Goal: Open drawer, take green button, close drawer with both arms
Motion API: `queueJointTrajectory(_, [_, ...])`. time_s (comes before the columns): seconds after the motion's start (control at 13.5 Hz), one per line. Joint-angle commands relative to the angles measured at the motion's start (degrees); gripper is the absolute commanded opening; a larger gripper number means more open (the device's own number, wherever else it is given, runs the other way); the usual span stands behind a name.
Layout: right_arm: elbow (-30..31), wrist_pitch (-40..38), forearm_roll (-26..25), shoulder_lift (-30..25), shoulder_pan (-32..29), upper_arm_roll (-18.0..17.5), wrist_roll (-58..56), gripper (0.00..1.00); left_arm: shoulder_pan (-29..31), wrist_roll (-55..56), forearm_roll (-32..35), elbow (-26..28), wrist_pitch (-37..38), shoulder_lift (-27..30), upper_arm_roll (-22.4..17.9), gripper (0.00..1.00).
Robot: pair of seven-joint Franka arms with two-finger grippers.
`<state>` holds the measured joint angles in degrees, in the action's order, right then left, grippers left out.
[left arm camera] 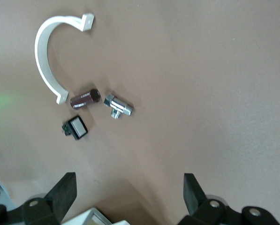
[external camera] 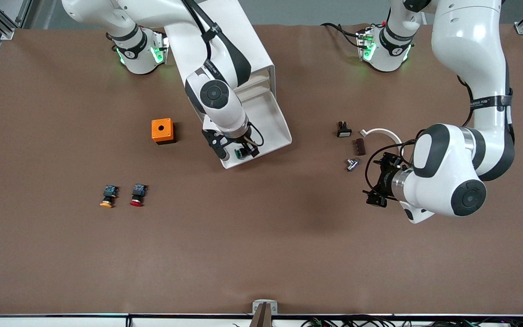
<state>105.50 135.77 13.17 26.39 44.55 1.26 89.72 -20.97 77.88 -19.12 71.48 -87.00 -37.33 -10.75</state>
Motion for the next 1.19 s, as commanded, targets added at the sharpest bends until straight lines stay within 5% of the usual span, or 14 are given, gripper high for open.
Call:
queueJointTrajectory(0.0, [-1.6,0.6,-1.7,1.7,0.8,0.5,1.7,0.60,0.2,-1.7,1.8,1.1,-0.1,0.2,-0.1,1.00])
queueJointTrajectory(0.74, [-4.0,-0.1,-5.8,1.8,-0.1,0.5,-0.2,0.06,-6.3,-8.4,4.8,0.9,-5.1,0.6,0.5,1.00])
queueJointTrajectory(1.11, [-12.0,-14.4,-6.7,1.6,-3.5,0.5,-11.3,0.00,-11.0,-8.4,4.8,1.1,-11.6,-0.5,0.6,1.00])
